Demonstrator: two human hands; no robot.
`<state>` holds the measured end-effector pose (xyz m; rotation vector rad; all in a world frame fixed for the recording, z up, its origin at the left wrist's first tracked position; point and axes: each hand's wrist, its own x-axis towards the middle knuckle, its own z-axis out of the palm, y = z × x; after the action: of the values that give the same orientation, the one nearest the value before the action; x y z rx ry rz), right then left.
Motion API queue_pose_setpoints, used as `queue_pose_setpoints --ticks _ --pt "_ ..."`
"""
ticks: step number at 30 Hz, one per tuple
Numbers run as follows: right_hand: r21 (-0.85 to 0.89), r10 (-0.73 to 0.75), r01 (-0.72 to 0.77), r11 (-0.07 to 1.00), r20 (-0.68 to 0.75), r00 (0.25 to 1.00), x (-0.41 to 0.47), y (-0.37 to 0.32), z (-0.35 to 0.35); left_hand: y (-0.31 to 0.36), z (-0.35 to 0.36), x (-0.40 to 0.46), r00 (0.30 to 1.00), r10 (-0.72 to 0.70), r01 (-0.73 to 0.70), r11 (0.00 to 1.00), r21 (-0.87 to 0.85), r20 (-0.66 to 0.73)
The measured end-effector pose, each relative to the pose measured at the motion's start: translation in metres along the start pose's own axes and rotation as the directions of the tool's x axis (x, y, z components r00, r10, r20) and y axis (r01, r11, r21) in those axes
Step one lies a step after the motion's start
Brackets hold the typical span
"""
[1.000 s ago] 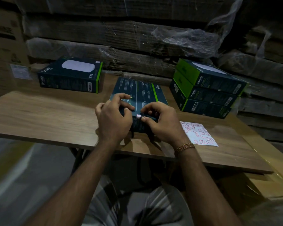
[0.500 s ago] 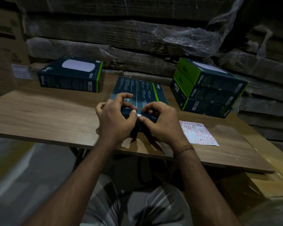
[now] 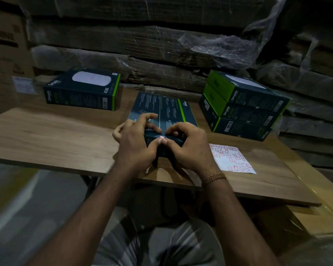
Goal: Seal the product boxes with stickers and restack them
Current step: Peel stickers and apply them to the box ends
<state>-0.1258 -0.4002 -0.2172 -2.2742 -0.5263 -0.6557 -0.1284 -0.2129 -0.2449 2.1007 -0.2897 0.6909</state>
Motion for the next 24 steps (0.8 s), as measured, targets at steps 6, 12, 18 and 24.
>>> queue_pose_setpoints --ticks 6,12,18,24 --pt "-0.002 0.013 -0.013 1.0 0.023 1.0 0.0008 0.0011 -0.0006 -0.0056 0.003 0.001 0.999 -0.01 0.012 0.999 -0.033 0.044" --pt "0.006 -0.003 0.003 1.0 0.032 0.999 -0.0031 -0.0024 -0.0006 -0.0091 0.0031 0.0011 0.998 -0.017 0.02 0.998 -0.058 0.053" --pt "-0.052 -0.042 0.044 0.998 0.054 0.998 -0.0031 -0.0001 0.0034 -0.0061 -0.0015 -0.0004 0.998 -0.012 0.014 0.999 -0.045 0.059" --pt "-0.06 -0.055 0.057 0.997 0.049 0.997 -0.0034 0.0008 0.0053 -0.0008 -0.0017 -0.0017 1.0 -0.007 0.007 1.0 -0.029 0.006"
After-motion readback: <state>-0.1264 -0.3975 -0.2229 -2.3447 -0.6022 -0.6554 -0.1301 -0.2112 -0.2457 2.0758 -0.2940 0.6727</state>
